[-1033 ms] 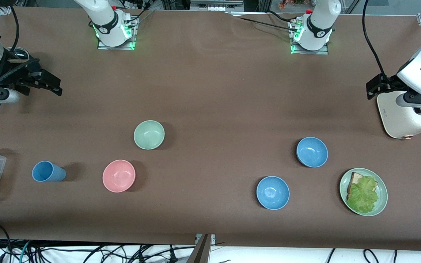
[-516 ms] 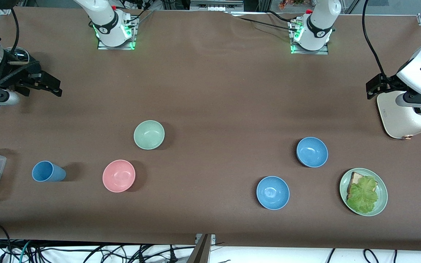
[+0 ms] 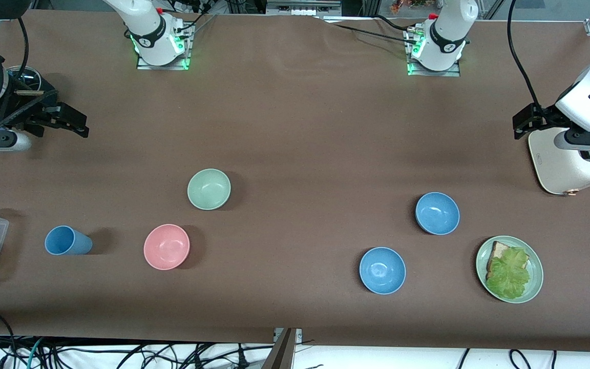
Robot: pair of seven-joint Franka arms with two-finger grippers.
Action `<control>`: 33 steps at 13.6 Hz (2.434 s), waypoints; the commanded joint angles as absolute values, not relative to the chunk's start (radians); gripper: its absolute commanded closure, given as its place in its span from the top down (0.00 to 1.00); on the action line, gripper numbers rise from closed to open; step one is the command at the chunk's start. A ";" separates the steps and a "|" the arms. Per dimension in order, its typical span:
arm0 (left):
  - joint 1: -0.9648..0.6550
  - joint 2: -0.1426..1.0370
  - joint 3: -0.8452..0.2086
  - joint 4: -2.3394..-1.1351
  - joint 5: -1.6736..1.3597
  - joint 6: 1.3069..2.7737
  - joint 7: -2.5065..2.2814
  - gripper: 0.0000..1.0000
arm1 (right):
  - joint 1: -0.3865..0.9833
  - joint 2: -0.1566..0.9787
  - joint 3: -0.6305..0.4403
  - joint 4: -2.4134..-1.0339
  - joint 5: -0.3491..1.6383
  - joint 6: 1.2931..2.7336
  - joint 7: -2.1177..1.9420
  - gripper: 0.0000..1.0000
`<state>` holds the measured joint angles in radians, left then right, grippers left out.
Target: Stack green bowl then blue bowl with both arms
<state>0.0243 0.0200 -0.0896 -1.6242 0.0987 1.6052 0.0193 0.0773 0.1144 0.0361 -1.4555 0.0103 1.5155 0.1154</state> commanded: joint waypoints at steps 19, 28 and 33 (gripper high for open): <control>0.028 0.038 -0.094 -1.580 0.106 1.582 0.031 1.00 | 0.114 0.141 0.158 -2.054 0.077 2.191 0.152 1.00; 0.028 0.037 -0.094 -1.580 0.106 1.580 0.031 1.00 | 0.152 0.383 0.187 -2.051 0.054 2.460 0.199 0.98; 0.028 0.037 -0.094 -1.578 0.106 1.582 0.031 1.00 | 0.133 0.439 0.178 -2.059 0.054 2.511 0.179 0.89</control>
<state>0.0247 0.0216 -0.0914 -1.6160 0.0987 1.6051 0.0193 0.1403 0.4124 0.1725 -2.0634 0.0628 2.4831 0.1834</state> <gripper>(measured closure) 0.000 0.044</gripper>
